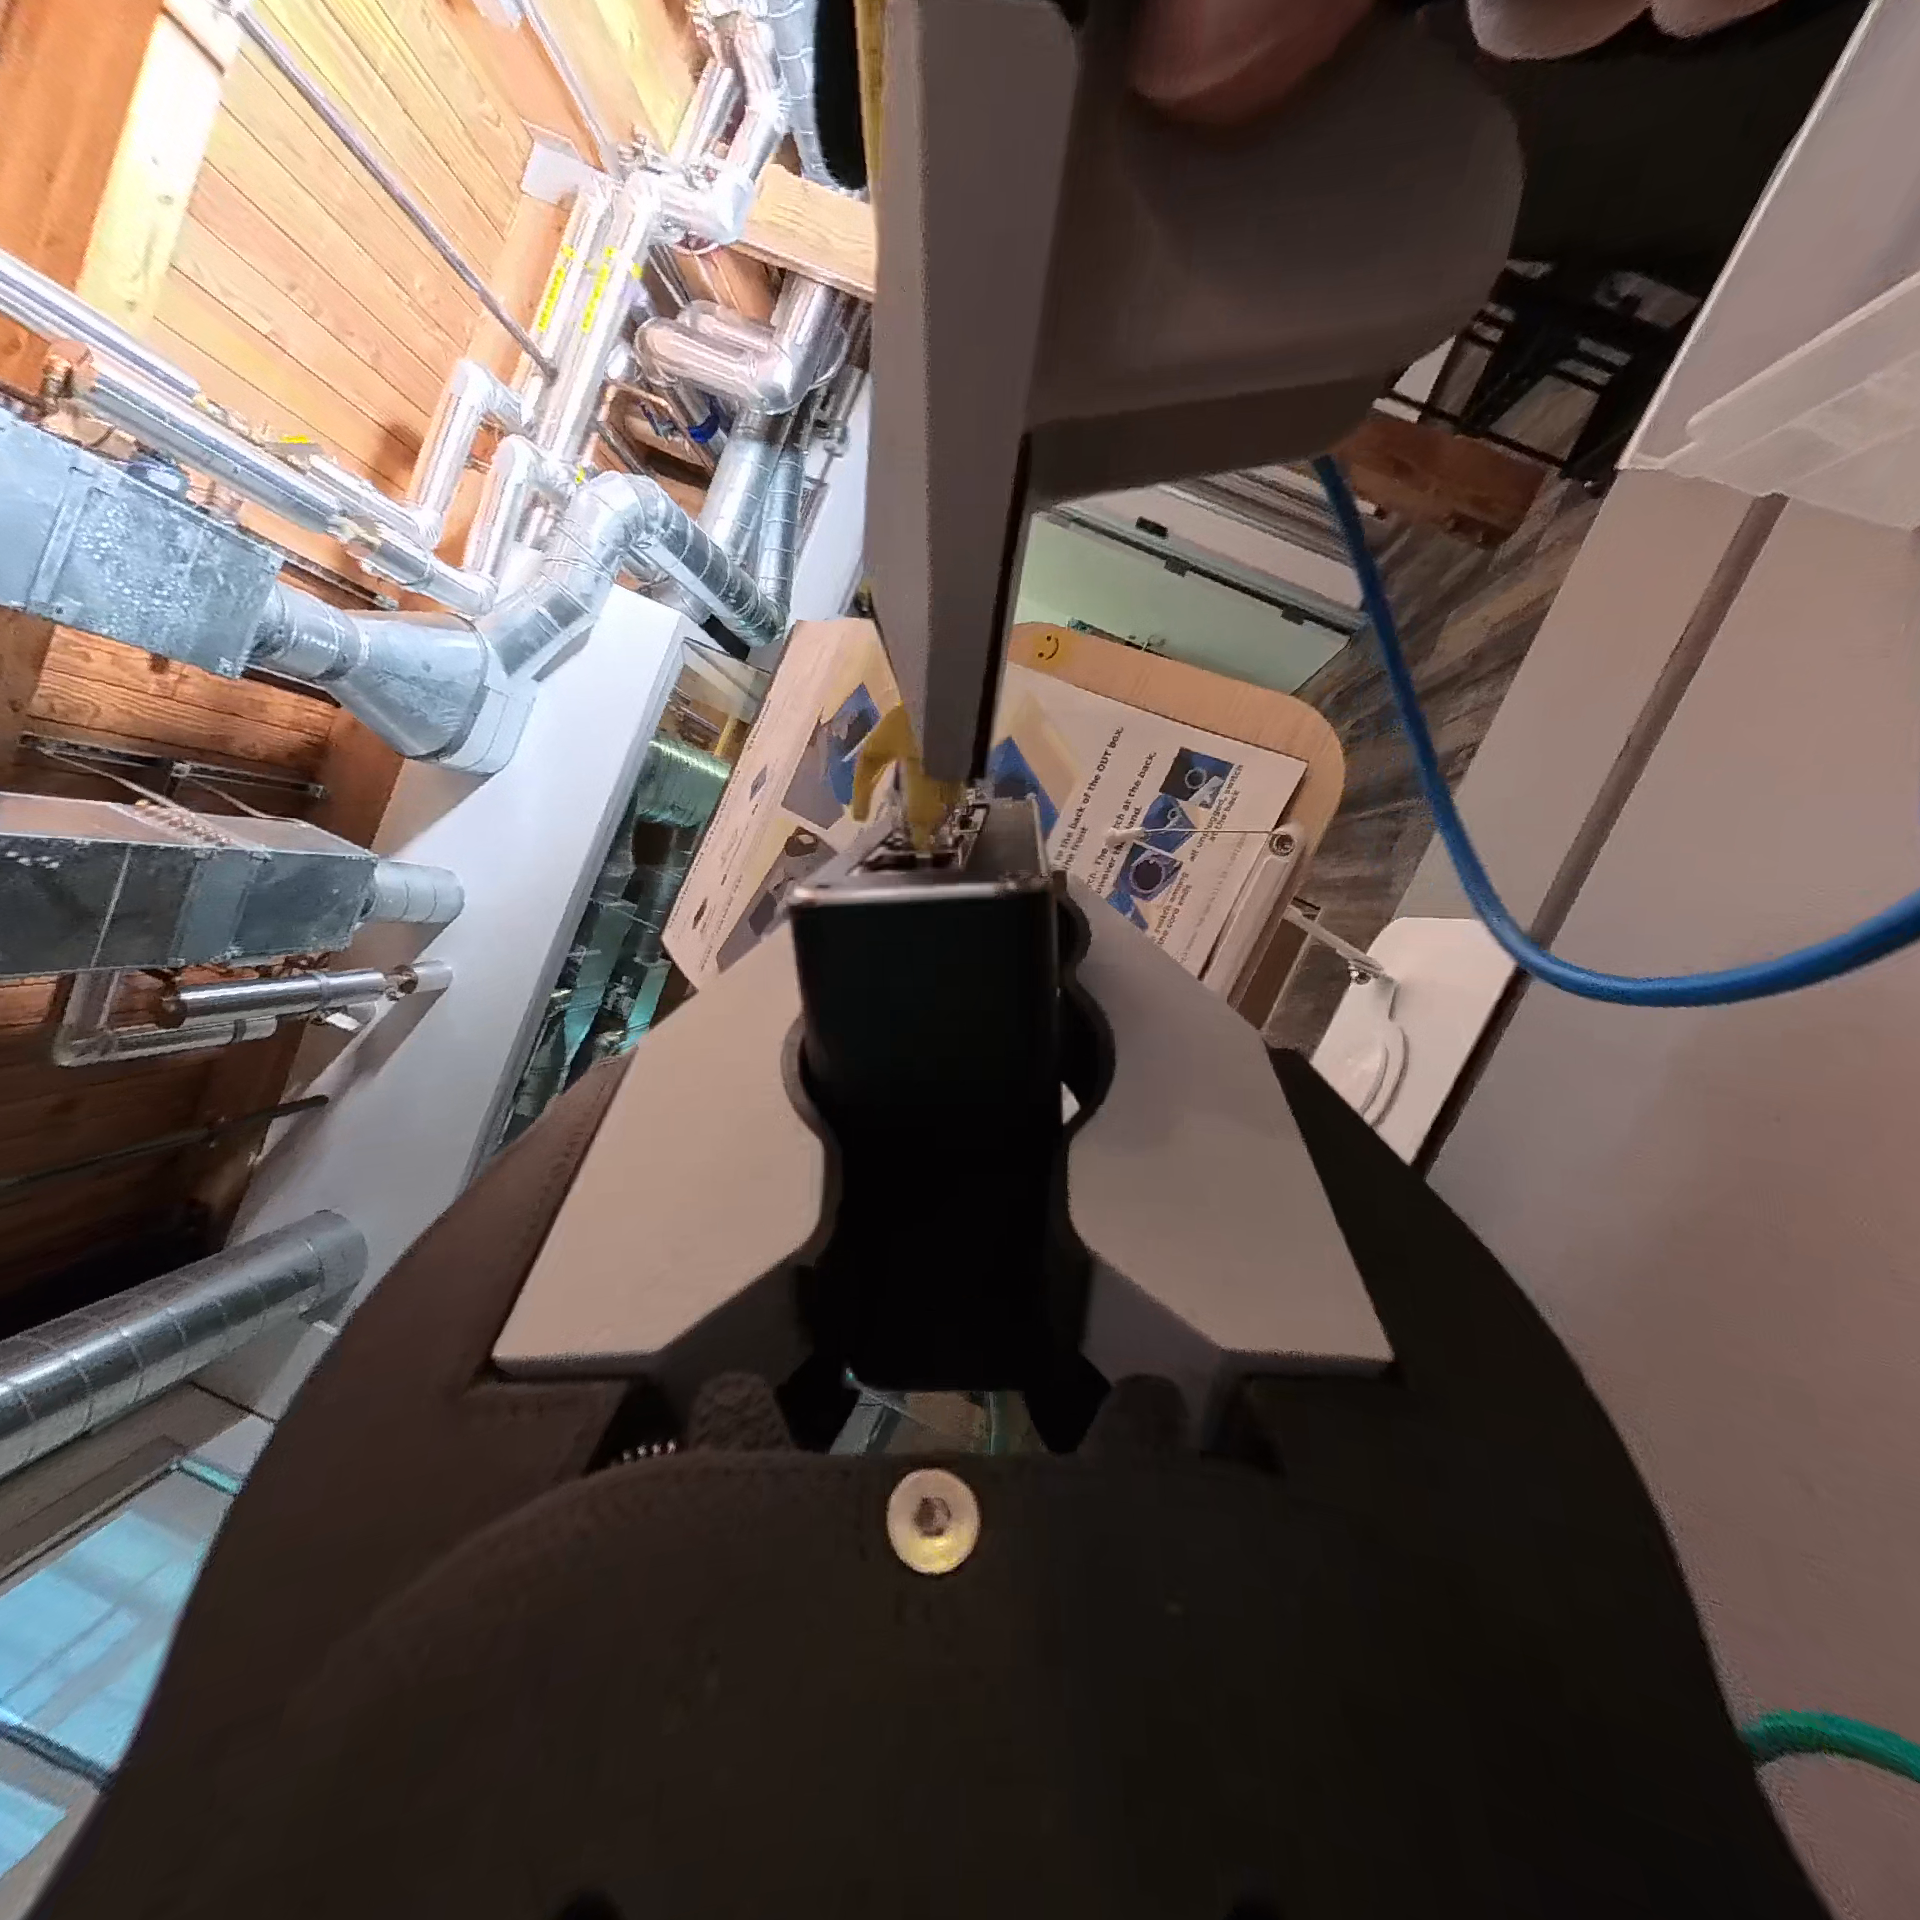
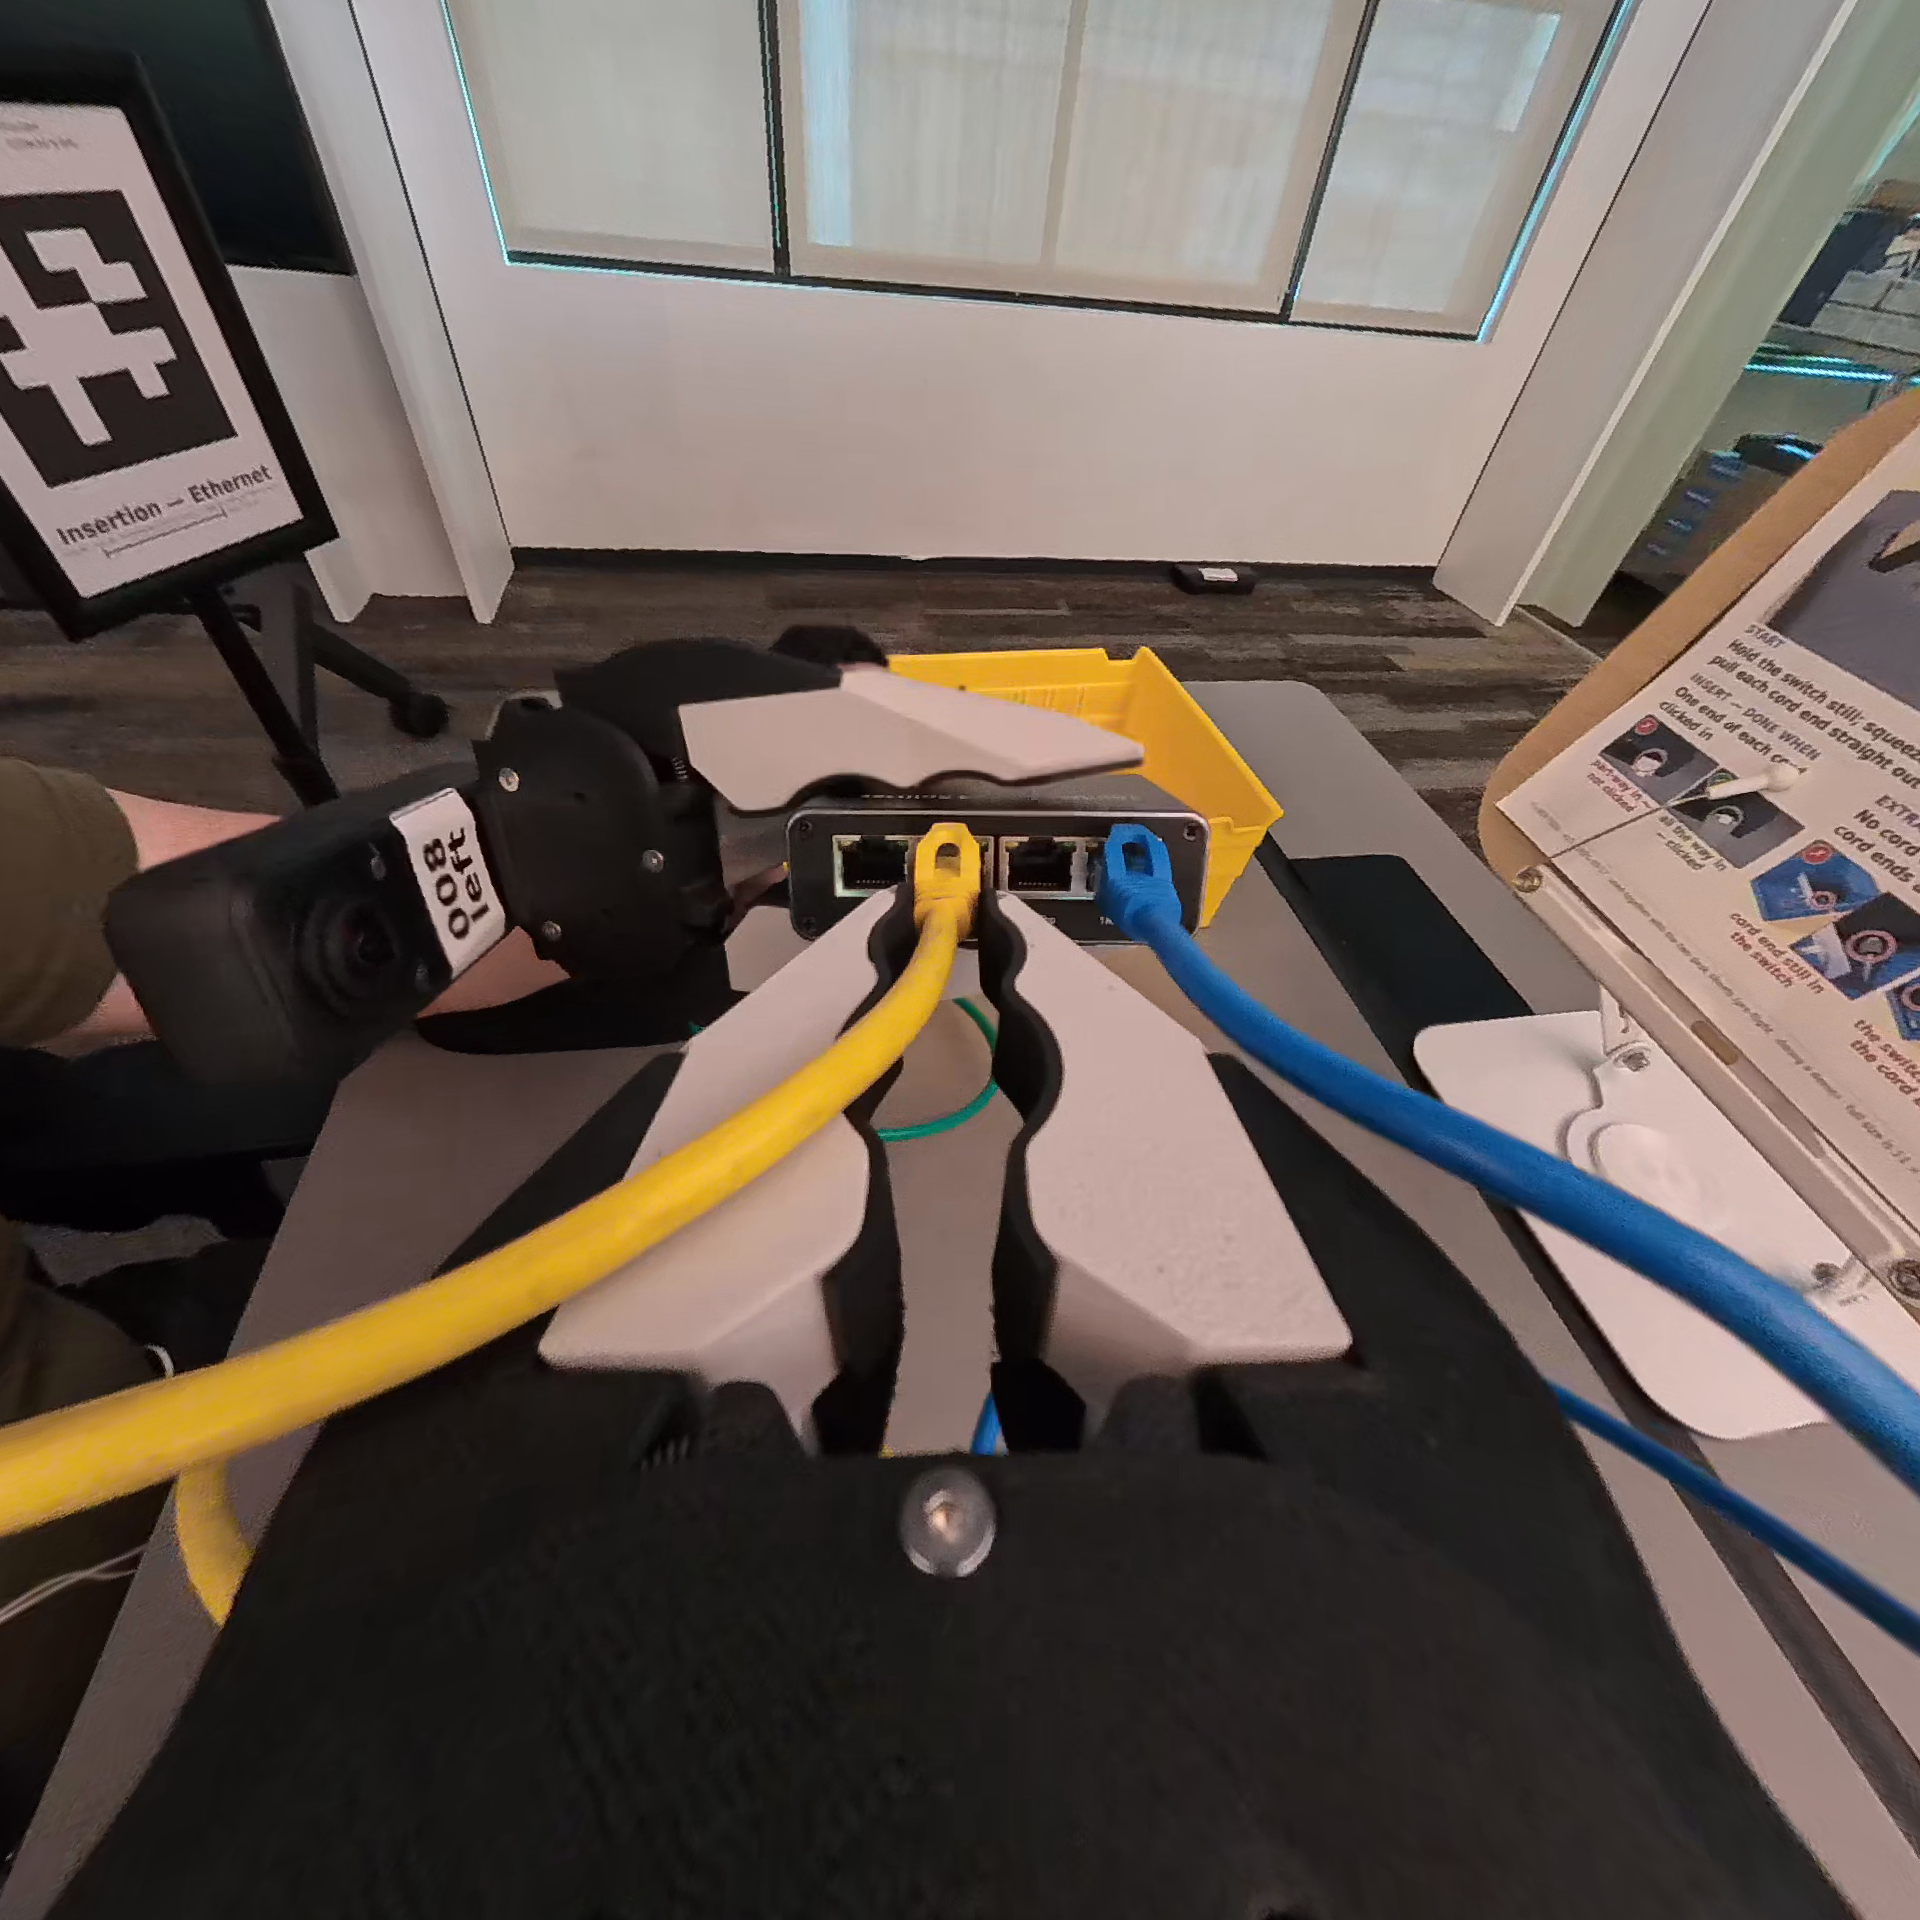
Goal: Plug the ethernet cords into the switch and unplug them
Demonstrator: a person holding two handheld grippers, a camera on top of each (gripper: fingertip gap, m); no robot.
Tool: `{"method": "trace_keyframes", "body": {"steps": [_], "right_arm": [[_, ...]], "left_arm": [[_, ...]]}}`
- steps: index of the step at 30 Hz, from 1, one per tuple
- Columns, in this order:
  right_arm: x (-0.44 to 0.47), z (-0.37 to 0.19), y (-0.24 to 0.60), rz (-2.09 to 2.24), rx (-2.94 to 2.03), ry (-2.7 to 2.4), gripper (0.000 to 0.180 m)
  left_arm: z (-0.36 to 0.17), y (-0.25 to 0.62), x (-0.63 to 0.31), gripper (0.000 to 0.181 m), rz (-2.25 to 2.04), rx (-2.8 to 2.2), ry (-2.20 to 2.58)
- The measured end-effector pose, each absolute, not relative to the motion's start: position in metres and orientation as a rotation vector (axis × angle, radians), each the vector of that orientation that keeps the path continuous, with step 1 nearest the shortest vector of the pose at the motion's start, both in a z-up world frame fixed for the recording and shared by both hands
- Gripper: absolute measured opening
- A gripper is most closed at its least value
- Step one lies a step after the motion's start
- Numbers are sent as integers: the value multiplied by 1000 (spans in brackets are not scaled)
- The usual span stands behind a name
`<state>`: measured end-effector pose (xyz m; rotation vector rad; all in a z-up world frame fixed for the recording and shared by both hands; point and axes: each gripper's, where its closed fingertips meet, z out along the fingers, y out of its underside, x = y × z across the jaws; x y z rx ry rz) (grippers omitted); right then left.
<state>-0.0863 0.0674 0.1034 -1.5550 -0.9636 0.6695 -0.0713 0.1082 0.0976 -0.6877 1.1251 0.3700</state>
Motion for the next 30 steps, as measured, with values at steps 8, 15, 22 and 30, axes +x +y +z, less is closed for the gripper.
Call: {"method": "trace_keyframes", "body": {"steps": [8, 15, 22, 30], "right_arm": [[-86, 98, 60, 711, -1645, -939, 11], [-83, 88, 60, 787, -1715, -913, 11], [-87, 92, 69, 842, -1669, -871, 11], [-88, 101, 54, 773, -1554, -1039, 26]], "left_arm": [[91, 100, -67, 34, 292, -698, 1186], [83, 98, -63, 33, 304, -696, 1220], [88, 105, -68, 33, 335, -704, 1196], [110, 117, -93, 33, 184, -795, 1196]]}}
